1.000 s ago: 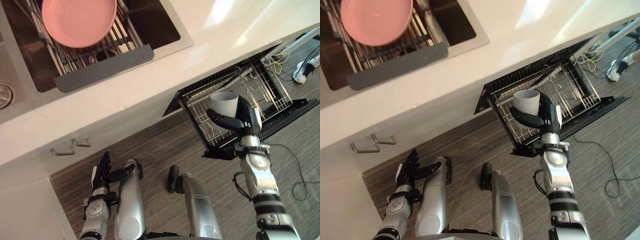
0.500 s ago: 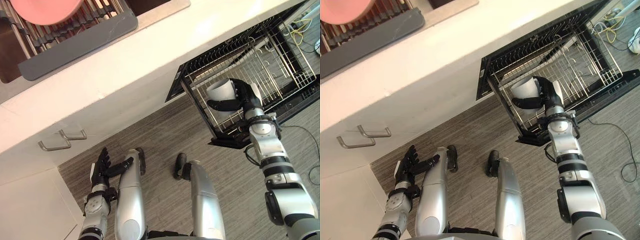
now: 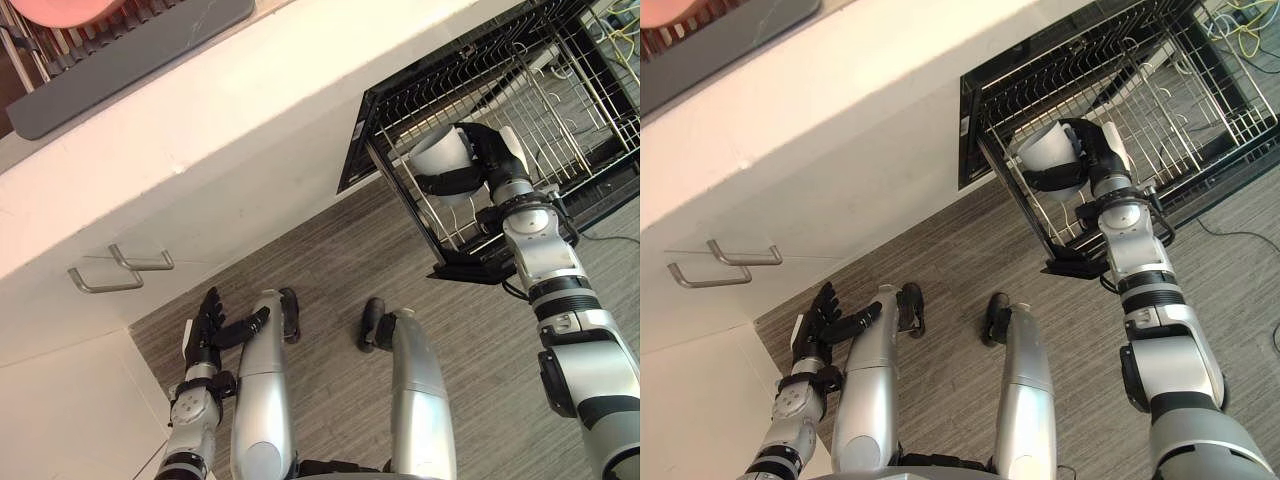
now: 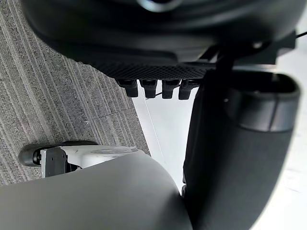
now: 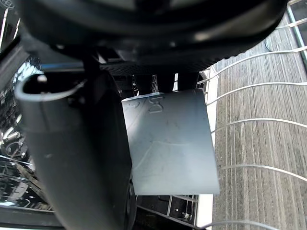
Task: Walk over to the sink, pick up the cup, carry it to the dishwasher, place the cup inside the dishwasher, then close the dishwasher door
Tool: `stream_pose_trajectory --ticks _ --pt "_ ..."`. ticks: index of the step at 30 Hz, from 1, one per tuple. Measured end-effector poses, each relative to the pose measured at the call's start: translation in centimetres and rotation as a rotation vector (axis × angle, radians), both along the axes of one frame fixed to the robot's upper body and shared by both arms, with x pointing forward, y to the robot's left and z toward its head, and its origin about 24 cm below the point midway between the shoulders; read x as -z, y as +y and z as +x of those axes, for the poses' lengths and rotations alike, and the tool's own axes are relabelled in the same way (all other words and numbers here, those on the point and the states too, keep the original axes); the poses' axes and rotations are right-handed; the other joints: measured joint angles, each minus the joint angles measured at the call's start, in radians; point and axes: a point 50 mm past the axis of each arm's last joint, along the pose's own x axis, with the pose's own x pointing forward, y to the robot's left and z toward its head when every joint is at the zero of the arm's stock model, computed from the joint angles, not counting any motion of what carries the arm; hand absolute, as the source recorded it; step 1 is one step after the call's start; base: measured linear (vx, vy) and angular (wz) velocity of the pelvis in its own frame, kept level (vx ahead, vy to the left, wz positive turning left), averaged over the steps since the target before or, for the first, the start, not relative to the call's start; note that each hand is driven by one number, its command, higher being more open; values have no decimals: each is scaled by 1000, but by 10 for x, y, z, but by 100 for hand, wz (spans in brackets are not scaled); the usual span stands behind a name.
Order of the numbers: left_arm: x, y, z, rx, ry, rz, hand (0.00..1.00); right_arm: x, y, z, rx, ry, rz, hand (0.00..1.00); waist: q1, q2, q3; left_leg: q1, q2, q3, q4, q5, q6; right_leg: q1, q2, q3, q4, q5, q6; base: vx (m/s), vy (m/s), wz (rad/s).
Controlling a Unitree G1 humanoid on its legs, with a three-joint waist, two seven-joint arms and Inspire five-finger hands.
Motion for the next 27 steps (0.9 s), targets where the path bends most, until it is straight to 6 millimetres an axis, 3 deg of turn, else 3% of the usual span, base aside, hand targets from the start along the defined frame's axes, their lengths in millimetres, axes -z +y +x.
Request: stream_pose_trajectory --ticks 12,18,20,24,27 --pt "0 -4 1 15 4 15 100 3 0 0 -5 9 4 100 1 19 -6 -1 -2 -10 12 6 -1 0 -13 -15 23 -4 -14 -42 -37 2" --pt "8 -9 -6 32 40 12 100 25 5 -14 -66 -20 154 100 -4 25 -7 106 -13 -4 -1 -5 -1 108 -20 -12 10 -11 -6 -14 9 4" --pt "12 -9 -12 42 61 16 100 25 14 -27 -119 -101 214 100 -12 26 -8 151 -20 0 -23 -15 8 151 -24 -12 -8 -14 -1 -23 20 5" --pt "24 -11 -35 58 129 28 100 31 41 -71 -228 -249 317 100 -26 27 -22 285 -39 29 -118 -4 12 267 -37 -9 -84 -9 3 22 3 -1" --pt "36 -15 -58 52 193 19 100 55 51 -104 -206 -246 404 100 -30 29 -98 358 -48 39 -203 3 3 340 -46 -29 -174 -2 9 100 34 -5"
